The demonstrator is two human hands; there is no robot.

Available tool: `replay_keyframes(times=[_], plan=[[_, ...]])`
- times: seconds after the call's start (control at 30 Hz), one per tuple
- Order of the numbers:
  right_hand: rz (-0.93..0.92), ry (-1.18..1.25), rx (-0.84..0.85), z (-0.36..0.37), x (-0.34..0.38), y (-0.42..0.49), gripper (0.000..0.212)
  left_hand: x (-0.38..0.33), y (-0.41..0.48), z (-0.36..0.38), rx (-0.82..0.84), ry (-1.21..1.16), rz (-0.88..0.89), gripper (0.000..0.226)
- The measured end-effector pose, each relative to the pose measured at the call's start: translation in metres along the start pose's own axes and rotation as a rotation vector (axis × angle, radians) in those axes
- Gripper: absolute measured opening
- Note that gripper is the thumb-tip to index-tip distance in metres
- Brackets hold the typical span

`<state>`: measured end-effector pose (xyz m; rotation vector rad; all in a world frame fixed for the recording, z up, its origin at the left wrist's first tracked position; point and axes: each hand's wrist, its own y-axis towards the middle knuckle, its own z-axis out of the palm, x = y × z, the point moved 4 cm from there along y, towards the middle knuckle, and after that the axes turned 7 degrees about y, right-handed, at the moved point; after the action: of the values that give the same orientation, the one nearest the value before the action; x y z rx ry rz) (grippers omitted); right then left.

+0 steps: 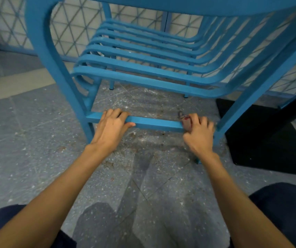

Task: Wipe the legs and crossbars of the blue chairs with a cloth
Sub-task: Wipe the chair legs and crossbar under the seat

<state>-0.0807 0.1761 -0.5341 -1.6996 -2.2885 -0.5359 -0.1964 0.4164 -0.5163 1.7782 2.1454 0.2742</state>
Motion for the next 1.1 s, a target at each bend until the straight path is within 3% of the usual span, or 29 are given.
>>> replay_keyframes(times=[0.23,0.43,0.67,0.83,1.1], plan=[[-0.330,-0.041,0.072,0.014,0.038,-0.008,0.062,-0.023,0.001,0.007,0.015,0.014,0.057,0.037],[-0.142,-0.198,0.088,-0.014,-0.018,0.005,0.053,-0.070,0.015,0.030,0.069,-0.032,0.137,0.039],[-0.093,-0.258,0.045,-0.015,-0.015,-0.023,0.056,-0.070,0.020,0.040,0.046,-0.054,0.098,0.034],[-0.039,-0.105,0.040,-0.029,-0.004,-0.018,0.041,-0.068,0.022,0.041,0.047,-0.108,0.109,0.035],[-0.051,-0.100,0.024,-0.014,-0.016,-0.011,0.051,-0.064,0.020,0.042,0.033,-0.188,0.121,0.037]])
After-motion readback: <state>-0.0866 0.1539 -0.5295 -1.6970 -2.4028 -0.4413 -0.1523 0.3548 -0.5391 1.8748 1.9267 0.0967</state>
